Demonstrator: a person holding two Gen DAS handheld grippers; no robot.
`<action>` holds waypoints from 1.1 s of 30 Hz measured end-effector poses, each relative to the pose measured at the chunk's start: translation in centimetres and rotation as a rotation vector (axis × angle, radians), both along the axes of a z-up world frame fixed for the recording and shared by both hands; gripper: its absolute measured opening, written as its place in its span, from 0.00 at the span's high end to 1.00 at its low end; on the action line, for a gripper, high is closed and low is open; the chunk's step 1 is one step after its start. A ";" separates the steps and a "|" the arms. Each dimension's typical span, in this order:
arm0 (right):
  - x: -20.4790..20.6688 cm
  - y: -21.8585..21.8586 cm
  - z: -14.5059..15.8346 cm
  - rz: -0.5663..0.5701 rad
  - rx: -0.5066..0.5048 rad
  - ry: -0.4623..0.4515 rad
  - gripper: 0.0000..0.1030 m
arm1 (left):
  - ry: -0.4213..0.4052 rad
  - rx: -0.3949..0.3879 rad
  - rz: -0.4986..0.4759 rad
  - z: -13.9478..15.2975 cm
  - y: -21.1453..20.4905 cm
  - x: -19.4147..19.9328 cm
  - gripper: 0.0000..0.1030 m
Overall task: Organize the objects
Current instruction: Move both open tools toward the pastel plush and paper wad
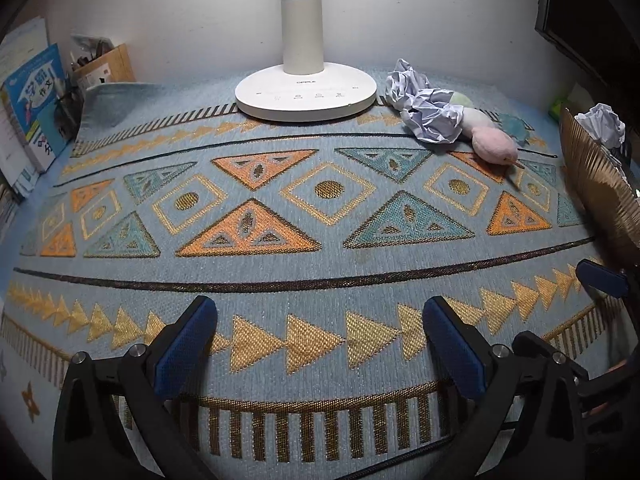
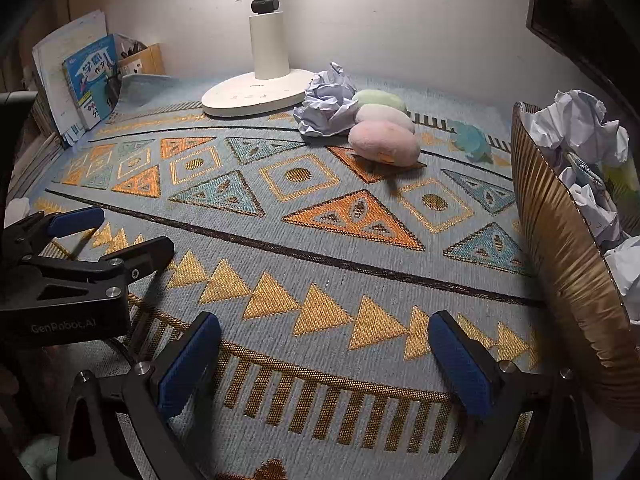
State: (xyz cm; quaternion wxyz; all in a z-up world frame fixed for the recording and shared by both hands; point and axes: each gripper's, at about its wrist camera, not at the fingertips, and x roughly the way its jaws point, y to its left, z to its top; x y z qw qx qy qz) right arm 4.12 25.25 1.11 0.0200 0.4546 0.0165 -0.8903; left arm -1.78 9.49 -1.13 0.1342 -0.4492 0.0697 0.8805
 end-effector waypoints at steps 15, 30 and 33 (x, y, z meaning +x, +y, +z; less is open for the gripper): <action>0.0 0.0 0.0 0.002 0.000 0.000 0.00 | 0.001 0.001 0.001 -0.3 0.0 0.0 0.00; 0.0 0.1 0.0 0.003 0.000 0.000 0.00 | 0.002 0.002 0.002 -0.5 -0.1 0.0 0.00; 0.0 0.1 0.0 0.003 0.000 0.000 0.00 | 0.002 0.002 0.002 -0.5 -0.1 0.0 0.00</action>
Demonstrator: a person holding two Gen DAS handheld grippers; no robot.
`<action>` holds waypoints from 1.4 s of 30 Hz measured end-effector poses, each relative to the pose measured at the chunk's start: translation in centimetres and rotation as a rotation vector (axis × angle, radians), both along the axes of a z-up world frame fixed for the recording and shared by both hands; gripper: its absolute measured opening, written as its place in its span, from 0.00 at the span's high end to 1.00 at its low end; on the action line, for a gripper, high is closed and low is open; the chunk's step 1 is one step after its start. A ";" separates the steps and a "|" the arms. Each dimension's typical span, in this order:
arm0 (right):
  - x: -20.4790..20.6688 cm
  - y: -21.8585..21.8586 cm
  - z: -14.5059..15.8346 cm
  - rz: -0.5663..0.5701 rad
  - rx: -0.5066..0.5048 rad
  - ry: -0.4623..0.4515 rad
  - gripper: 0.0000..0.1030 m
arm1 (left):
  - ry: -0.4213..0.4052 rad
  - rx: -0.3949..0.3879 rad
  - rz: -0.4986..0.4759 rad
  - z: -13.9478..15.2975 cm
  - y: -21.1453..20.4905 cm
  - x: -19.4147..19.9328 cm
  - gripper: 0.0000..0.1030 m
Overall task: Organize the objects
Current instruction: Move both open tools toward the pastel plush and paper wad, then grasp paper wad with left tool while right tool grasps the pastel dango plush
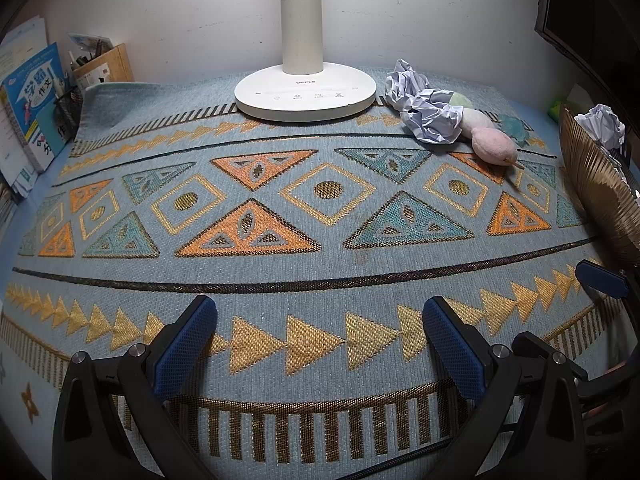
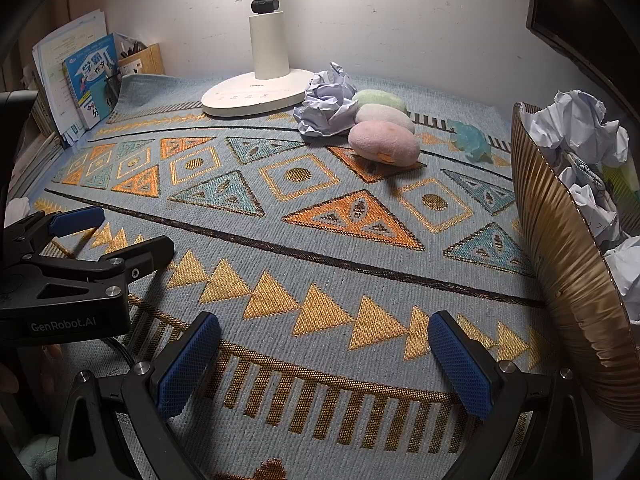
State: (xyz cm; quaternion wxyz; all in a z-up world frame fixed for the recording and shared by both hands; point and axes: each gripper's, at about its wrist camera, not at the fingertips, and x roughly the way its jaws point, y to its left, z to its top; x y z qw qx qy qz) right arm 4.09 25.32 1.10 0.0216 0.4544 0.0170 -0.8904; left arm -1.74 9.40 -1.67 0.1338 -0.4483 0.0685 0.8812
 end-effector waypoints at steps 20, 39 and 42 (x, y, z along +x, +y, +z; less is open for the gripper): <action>0.0 0.0 0.0 0.002 -0.003 0.000 0.00 | -0.039 -0.004 -0.015 -0.1 0.0 -0.6 0.01; -11.6 1.7 -0.1 -0.408 0.003 0.005 0.01 | -0.076 0.053 -0.249 1.7 10.5 -12.9 0.24; -13.4 2.6 0.0 -0.426 -0.014 0.013 0.03 | -0.100 0.075 -0.271 0.9 11.2 -13.8 0.31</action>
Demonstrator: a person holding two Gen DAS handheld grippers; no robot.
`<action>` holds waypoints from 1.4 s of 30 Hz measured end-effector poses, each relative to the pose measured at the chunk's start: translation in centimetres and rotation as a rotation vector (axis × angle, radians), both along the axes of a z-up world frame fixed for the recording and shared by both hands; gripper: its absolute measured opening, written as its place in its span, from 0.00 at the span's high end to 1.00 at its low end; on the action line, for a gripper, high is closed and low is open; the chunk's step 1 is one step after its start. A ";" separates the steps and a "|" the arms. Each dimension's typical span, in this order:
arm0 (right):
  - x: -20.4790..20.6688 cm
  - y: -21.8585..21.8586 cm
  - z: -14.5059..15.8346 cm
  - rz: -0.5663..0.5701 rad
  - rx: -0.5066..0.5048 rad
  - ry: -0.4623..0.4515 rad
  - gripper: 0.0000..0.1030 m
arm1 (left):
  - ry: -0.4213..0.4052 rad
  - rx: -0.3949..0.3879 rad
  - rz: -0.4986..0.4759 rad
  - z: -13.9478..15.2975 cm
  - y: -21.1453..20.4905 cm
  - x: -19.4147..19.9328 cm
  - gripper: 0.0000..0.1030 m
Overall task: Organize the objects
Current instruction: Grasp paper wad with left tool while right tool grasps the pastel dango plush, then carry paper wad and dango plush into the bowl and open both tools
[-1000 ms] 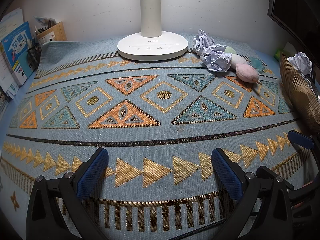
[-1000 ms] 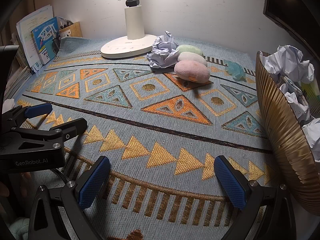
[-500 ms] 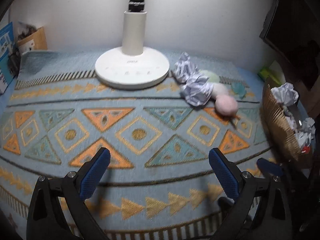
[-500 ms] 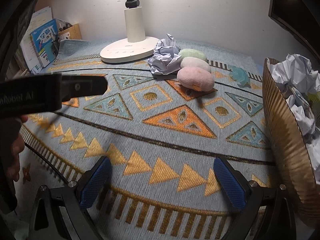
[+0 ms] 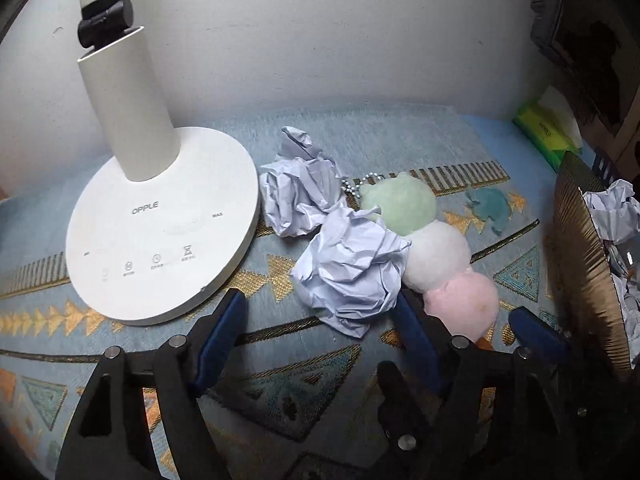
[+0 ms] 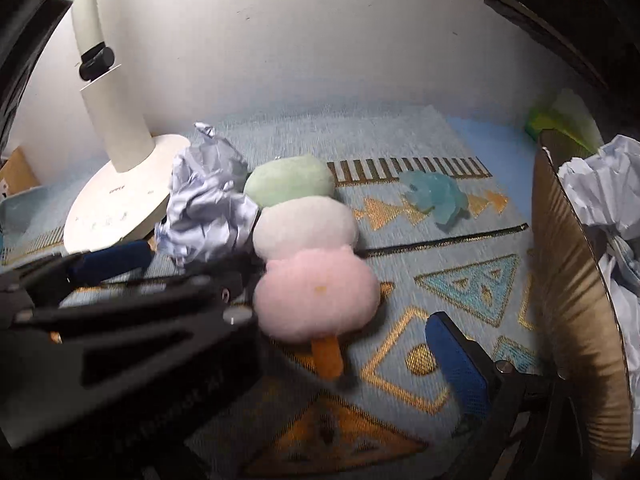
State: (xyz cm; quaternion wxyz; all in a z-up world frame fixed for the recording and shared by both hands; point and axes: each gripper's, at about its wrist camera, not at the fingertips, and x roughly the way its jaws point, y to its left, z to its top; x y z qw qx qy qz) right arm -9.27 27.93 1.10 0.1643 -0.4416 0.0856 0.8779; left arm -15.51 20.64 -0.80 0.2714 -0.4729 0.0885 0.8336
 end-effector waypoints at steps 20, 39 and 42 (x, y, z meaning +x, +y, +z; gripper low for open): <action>2.8 1.8 9.8 0.118 -0.029 0.274 0.52 | 0.037 0.306 0.065 9.7 -3.6 1.8 0.59; 15.3 16.6 11.3 -0.361 0.087 0.158 0.51 | 0.052 0.213 -0.425 11.3 15.5 10.7 0.55; 16.0 16.7 11.3 -0.372 0.096 0.135 0.41 | 0.086 0.203 -0.391 11.0 16.0 10.9 0.45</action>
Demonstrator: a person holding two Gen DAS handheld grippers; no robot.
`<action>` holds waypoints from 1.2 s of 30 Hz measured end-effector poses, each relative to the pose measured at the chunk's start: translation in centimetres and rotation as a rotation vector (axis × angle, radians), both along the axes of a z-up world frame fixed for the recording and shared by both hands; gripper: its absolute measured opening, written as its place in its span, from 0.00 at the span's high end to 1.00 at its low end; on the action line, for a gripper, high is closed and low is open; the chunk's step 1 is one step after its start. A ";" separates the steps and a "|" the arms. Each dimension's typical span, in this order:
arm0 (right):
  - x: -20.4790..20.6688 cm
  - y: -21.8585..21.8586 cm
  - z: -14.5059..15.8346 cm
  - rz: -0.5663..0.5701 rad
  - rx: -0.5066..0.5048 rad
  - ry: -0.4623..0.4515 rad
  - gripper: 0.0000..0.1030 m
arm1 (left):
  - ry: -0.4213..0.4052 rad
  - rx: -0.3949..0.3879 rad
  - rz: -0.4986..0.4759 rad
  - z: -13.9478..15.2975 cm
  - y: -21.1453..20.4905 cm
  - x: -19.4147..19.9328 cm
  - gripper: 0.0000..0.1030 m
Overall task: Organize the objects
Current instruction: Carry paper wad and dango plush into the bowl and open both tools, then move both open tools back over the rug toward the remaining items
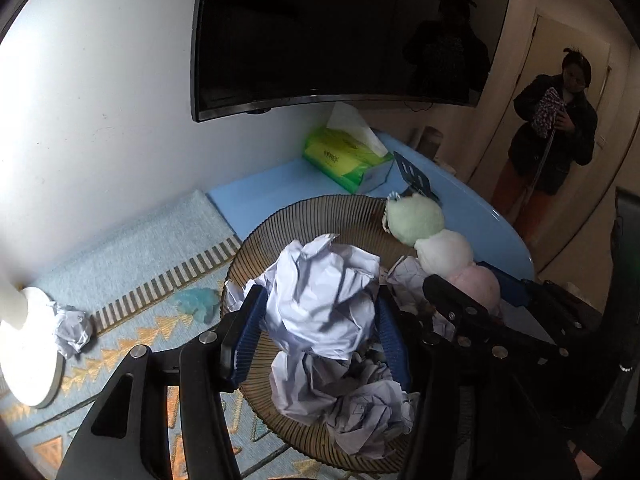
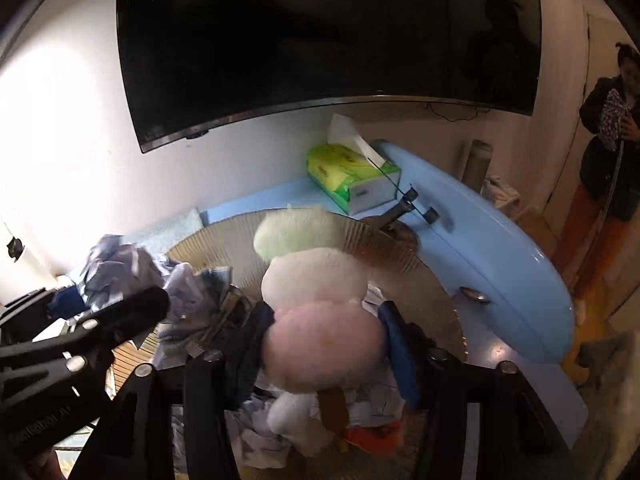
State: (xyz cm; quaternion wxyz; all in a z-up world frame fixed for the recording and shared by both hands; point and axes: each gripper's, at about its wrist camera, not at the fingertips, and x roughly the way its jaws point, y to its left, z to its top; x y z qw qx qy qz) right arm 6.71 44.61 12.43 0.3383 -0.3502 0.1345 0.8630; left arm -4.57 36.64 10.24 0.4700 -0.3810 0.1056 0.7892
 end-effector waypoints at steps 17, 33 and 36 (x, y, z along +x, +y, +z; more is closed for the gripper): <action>-0.1 -15.4 0.4 0.547 0.071 0.181 0.03 | 0.072 -0.079 0.573 -0.7 -20.3 1.2 0.01; -2.1 -19.3 -11.4 0.636 -0.061 -0.162 0.00 | -0.058 -0.278 0.758 -11.1 -28.5 4.1 0.00; -2.0 -19.4 -11.4 0.636 -0.062 -0.162 0.00 | -0.054 -0.274 0.758 -11.0 -28.5 4.1 0.00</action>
